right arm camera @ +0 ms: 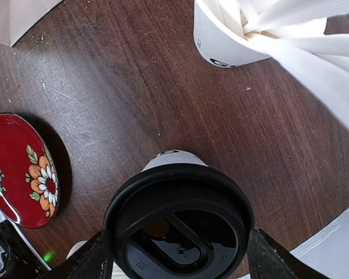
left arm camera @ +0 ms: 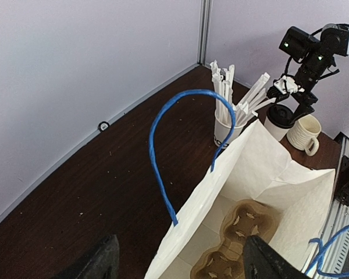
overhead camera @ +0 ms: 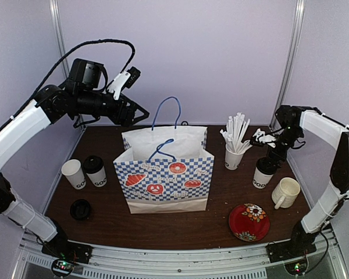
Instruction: Pack the takeout coffee
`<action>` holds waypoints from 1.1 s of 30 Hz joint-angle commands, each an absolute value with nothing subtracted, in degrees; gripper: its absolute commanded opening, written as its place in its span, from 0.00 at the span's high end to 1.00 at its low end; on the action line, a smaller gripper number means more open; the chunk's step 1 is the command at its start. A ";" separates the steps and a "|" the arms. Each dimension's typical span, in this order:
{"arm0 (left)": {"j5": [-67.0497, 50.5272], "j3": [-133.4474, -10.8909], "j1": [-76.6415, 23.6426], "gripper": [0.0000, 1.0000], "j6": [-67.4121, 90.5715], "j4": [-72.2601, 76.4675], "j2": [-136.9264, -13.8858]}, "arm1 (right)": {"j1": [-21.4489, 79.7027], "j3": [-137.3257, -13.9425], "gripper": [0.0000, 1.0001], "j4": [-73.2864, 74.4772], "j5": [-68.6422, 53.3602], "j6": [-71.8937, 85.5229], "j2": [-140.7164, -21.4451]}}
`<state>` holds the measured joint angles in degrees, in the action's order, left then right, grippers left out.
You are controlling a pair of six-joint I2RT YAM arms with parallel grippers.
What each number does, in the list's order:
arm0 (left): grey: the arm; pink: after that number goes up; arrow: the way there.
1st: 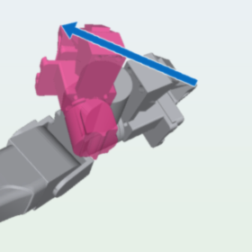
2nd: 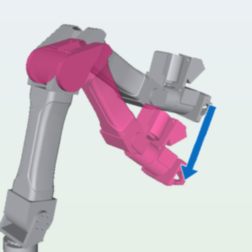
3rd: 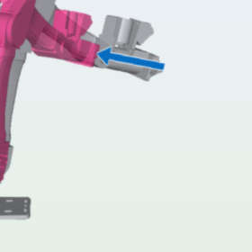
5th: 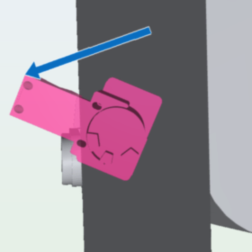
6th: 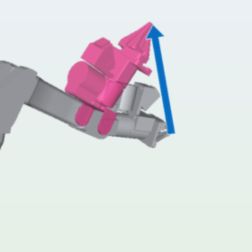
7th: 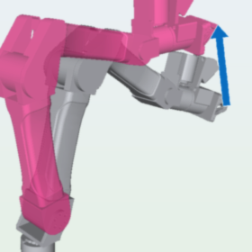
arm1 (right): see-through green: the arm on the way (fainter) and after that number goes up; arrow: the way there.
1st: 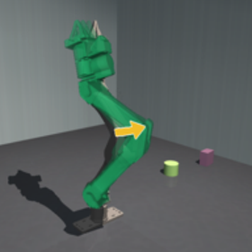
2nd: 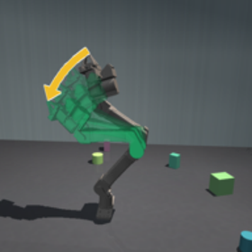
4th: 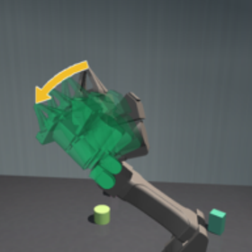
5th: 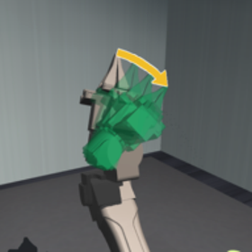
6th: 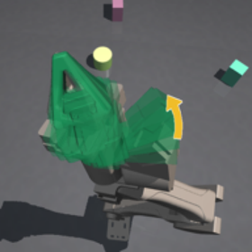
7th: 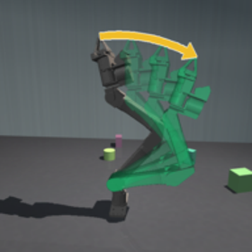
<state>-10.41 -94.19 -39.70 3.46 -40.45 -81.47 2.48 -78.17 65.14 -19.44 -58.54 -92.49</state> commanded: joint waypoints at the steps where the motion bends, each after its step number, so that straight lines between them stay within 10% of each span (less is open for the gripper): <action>1: -10.01 -93.76 -39.64 0.23 2.81 -38.58 -81.08 | 2.29 -79.19 0.18 67.23 -18.44 -59.15 -93.13; 33: -11.45 -94.04 -39.59 0.23 3.13 -39.18 -81.83 | 2.37 -76.58 0.20 64.45 -15.47 -57.42 -93.56</action>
<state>-10.68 -94.17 -39.70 3.46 -40.53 -81.49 2.48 -77.71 65.80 -17.58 -58.17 -93.25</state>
